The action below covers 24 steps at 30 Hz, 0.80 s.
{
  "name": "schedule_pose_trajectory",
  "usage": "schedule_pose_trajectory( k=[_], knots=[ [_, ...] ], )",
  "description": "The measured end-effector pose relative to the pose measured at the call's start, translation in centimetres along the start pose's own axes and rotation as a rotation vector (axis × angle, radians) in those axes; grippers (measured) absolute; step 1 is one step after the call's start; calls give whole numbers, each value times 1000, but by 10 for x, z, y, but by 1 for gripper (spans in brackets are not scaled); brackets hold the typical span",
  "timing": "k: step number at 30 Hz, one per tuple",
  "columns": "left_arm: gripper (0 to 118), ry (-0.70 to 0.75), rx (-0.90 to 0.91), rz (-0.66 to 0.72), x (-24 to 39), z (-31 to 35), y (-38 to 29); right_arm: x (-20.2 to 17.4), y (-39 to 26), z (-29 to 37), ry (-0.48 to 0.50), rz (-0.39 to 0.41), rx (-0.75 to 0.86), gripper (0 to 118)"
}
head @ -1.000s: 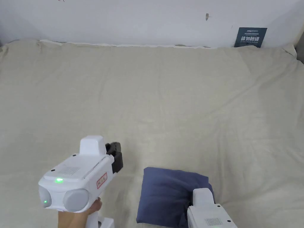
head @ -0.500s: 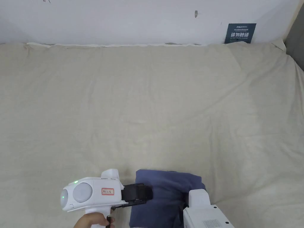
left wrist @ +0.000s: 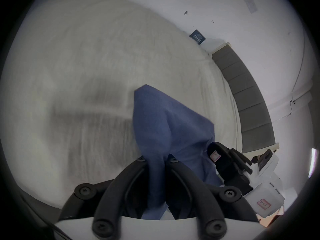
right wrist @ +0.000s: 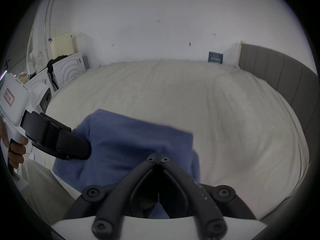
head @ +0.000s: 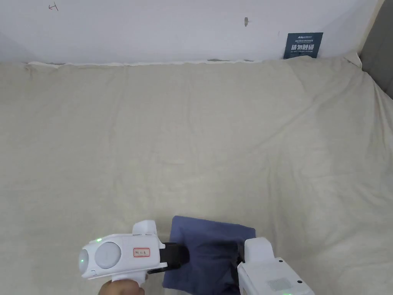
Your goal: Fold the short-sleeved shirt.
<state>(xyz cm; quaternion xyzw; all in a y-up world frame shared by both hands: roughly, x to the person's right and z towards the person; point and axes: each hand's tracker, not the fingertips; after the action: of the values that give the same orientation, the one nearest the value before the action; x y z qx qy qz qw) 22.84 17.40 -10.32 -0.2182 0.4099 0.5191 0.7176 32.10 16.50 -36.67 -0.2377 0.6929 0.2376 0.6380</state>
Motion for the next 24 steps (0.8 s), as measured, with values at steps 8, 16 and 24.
schedule_pose_trajectory(
  k=[8,16,24],
  knots=[
    [15,270,134,-99,-78,101,76,-6,62,14,-27,53,109,2],
    [15,605,232,2,-218,204,133,-26,100,-6,-41,61,144,2],
    [29,718,218,118,-301,236,152,-44,124,-28,-45,46,165,2]
  ],
)
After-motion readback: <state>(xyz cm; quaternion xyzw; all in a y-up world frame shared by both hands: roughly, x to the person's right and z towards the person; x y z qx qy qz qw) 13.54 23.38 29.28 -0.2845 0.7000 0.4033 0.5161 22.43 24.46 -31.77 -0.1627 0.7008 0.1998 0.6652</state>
